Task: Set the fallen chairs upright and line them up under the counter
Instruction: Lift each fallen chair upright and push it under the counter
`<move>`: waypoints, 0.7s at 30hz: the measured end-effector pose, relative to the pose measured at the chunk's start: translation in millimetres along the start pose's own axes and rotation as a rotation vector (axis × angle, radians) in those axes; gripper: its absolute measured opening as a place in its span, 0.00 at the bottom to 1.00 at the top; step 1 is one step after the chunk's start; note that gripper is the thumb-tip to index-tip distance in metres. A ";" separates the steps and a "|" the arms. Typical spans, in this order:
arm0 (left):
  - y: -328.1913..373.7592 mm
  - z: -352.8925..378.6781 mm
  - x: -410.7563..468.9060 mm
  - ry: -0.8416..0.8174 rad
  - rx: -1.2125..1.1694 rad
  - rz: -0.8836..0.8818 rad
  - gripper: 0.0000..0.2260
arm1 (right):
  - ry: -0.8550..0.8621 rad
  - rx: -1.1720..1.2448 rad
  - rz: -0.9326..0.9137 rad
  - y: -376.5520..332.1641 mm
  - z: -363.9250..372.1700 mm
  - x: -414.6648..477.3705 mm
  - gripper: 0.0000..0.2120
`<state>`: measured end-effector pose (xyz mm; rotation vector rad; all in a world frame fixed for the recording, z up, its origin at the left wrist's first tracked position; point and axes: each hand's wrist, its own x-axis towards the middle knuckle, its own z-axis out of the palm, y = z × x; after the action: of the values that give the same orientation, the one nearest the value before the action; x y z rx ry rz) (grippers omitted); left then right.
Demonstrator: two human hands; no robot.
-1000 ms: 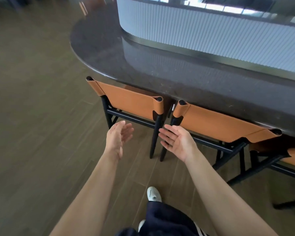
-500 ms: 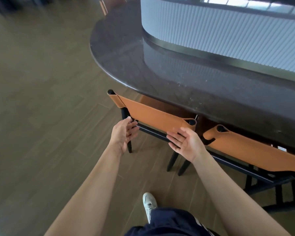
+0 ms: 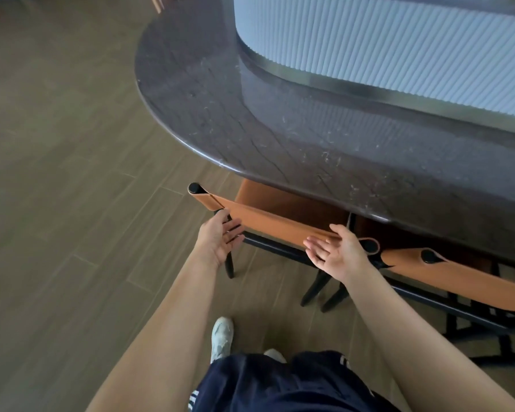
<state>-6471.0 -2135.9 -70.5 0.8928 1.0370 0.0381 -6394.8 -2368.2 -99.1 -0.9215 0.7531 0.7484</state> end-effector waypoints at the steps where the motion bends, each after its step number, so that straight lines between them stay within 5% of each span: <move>1: 5.5 0.5 9.2 -0.004 0.009 -0.018 0.13 | 0.036 0.012 -0.008 0.2 4.8 5.6 0.24; 5: 28.0 3.8 42.0 -0.047 0.061 -0.092 0.20 | 0.154 0.078 -0.037 3.9 21.1 24.5 0.14; 10: 51.0 10.1 79.0 -0.080 0.157 -0.190 0.17 | 0.264 0.203 -0.088 10.5 32.5 43.0 0.08; 15: 55.6 18.3 99.4 -0.020 0.132 -0.243 0.17 | 0.352 0.344 -0.125 9.0 37.8 56.1 0.16; 21: 47.0 32.5 113.1 0.055 0.074 -0.246 0.18 | 0.348 0.335 -0.141 7.4 42.5 57.2 0.11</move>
<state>-6368.0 -2077.4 -115.4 0.8290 1.1999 -0.1833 -6360.8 -2314.3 -132.0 -0.7955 1.0704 0.3242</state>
